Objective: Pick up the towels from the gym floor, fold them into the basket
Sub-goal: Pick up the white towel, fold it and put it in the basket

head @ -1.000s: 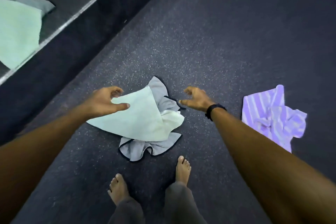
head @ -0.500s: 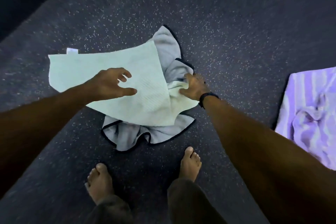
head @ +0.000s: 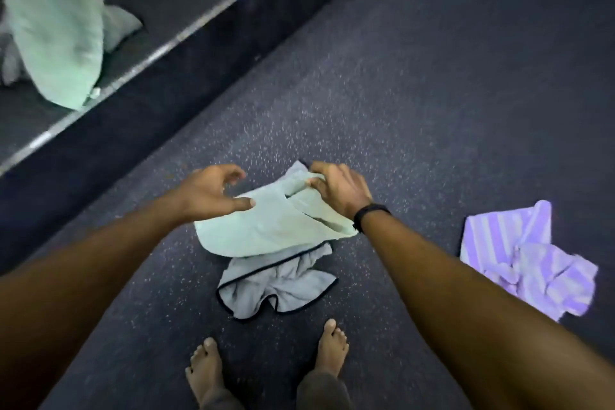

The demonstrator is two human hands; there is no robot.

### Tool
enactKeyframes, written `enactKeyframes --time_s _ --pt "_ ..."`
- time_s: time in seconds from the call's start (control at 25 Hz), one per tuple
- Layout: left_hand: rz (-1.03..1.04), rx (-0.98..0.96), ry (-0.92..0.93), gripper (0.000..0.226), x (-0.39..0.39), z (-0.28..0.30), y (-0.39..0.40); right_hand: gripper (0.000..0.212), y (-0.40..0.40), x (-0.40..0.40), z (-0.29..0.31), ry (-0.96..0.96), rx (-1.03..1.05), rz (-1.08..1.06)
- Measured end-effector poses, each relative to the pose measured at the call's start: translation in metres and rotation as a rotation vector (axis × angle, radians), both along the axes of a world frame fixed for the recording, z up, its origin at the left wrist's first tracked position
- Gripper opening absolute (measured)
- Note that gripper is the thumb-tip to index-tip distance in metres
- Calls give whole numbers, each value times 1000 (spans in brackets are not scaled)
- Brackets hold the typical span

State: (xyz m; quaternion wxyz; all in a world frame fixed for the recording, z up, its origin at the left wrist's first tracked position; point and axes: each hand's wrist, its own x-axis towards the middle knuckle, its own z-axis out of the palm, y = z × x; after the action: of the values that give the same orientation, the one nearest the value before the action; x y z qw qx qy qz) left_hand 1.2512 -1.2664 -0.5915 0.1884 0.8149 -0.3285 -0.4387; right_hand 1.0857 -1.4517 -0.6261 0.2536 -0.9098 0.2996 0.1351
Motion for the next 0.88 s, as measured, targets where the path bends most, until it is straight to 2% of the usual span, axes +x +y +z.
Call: enactKeyframes --time_s 0.2,0.32,0.52,0.68,0.88 --pt "130 -177 -163 69 36 211 -16 26 -44 57 232 -176 -114 80" --pt "175 -302 -300 65 38 339 -14 20 -57 75 369 -279 -193 136" --pt "308 -431 -492 54 25 506 27 18 -35 95 555 -391 -305 285" --pt "412 -505 -635 51 11 612 94 19 13 101 677 -509 -380 461" --pt "580 -482 -782 54 -38 694 210 15 106 93 781 -633 -394 643"
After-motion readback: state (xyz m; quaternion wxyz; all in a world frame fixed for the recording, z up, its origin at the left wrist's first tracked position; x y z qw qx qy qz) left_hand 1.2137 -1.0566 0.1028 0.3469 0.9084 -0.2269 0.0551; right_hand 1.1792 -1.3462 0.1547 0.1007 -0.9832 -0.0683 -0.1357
